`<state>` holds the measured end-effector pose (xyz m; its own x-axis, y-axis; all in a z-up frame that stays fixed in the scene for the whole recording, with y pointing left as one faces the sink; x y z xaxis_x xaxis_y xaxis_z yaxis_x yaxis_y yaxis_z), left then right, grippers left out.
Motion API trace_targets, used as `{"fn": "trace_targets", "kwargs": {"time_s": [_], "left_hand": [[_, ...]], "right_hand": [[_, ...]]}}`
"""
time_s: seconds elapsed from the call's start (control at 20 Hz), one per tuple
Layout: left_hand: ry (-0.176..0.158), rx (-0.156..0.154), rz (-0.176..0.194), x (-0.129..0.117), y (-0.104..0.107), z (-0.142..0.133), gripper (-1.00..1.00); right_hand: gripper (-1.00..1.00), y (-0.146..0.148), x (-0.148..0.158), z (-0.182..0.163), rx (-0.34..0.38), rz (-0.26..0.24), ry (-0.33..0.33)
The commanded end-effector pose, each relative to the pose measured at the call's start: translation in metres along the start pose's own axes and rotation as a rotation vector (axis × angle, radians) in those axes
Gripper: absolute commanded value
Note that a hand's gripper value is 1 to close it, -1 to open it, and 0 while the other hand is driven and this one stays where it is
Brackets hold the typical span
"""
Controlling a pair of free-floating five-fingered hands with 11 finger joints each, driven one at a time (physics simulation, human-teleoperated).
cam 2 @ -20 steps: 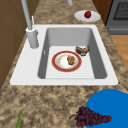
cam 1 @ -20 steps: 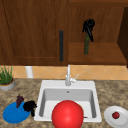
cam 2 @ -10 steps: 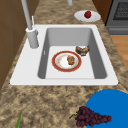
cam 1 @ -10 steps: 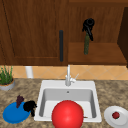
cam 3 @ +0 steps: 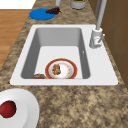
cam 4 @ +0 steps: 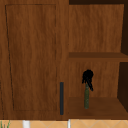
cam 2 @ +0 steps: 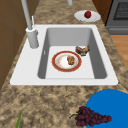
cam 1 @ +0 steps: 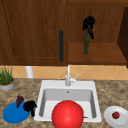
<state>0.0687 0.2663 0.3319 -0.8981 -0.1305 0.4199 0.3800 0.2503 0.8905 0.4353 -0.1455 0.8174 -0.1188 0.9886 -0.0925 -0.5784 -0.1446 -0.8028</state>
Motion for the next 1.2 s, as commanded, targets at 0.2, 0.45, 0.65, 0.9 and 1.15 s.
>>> {"fn": "trace_targets", "kwargs": {"time_s": [0.2, 0.45, 0.65, 0.9, 1.15], "left_hand": [[0.000, 0.000, 0.000, 0.000, 0.000, 0.000, 0.00], [0.000, 0.000, 0.000, 0.000, 0.000, 0.000, 0.00], [0.000, 0.000, 0.000, 0.000, 0.000, 0.000, 0.00], [0.000, 0.000, 0.000, 0.000, 0.000, 0.000, 0.00], [0.000, 0.000, 0.000, 0.000, 0.000, 0.000, 0.00]], "right_hand": [[-1.00, -0.013, -0.002, 0.007, 0.013, 0.007, 0.004], [-1.00, -0.026, -0.004, -0.031, 0.087, 0.012, -0.019], [-1.00, -0.026, -0.006, -0.062, 0.122, 0.005, -0.027], [-1.00, -0.026, -0.007, -0.088, 0.111, 0.017, -0.041], [-1.00, -0.018, -0.007, -0.103, 0.100, 0.002, -0.022]]}}
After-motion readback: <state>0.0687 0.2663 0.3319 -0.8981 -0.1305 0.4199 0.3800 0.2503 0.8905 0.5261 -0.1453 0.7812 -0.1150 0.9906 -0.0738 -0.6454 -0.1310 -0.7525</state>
